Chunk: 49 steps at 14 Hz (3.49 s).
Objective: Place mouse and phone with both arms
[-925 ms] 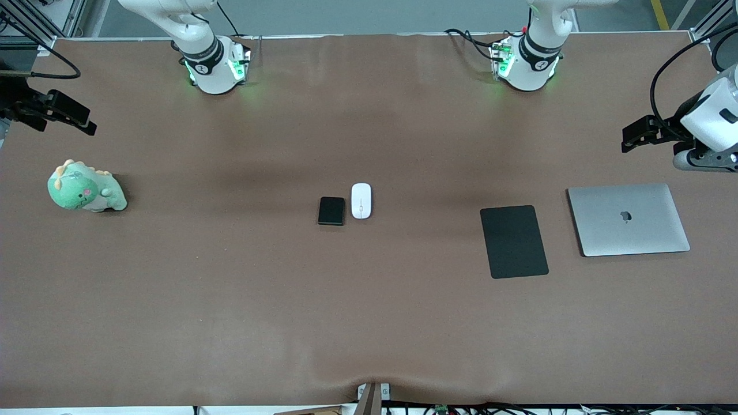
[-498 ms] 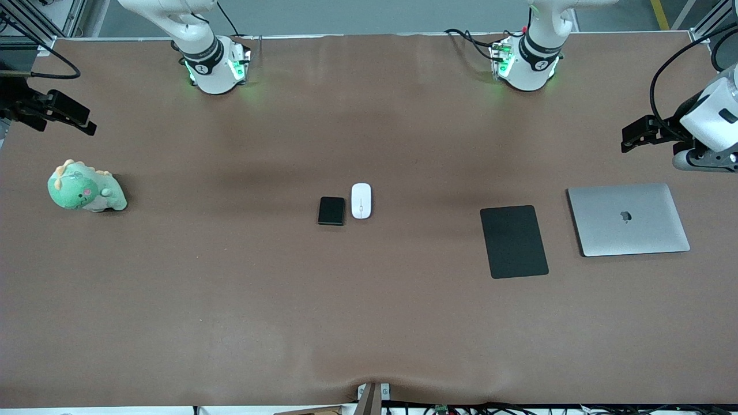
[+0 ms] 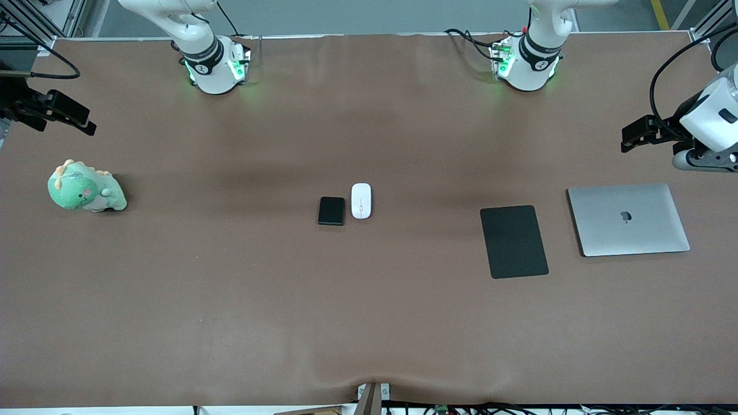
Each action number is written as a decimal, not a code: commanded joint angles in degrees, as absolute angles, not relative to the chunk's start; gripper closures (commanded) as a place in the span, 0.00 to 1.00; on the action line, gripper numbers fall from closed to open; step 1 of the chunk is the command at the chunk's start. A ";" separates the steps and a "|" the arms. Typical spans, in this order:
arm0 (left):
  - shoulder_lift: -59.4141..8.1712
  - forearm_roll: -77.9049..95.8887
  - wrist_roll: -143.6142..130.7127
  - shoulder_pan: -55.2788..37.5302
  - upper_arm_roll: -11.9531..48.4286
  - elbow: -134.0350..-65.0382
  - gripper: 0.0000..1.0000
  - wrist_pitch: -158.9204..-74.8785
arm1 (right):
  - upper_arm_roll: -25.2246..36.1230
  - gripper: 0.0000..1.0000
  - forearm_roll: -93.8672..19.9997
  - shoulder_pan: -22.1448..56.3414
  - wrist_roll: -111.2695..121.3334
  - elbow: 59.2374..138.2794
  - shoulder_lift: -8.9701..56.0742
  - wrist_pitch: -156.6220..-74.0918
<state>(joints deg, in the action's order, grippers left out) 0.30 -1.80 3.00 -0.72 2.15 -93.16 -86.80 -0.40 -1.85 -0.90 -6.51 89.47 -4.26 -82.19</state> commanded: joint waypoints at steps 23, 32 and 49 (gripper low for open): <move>-7.56 -1.05 2.38 -4.66 3.42 -83.50 0.00 -86.40 | -1.05 0.00 -2.90 -2.29 -6.06 90.09 -5.10 -82.00; -8.26 -0.53 -6.23 -6.15 7.03 -83.32 0.00 -86.57 | -1.05 0.00 -2.90 -2.37 -6.06 90.09 -5.10 -81.91; -23.28 11.95 -21.69 -15.18 7.73 -85.17 0.00 -86.92 | -0.97 0.00 -2.90 -2.20 -6.06 90.17 -5.10 -81.83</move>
<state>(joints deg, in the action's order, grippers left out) -21.96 11.15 -18.90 -12.58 7.92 -85.88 -86.86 -0.31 -1.85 -0.91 -6.51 89.53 -4.26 -82.03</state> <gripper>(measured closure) 0.000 0.000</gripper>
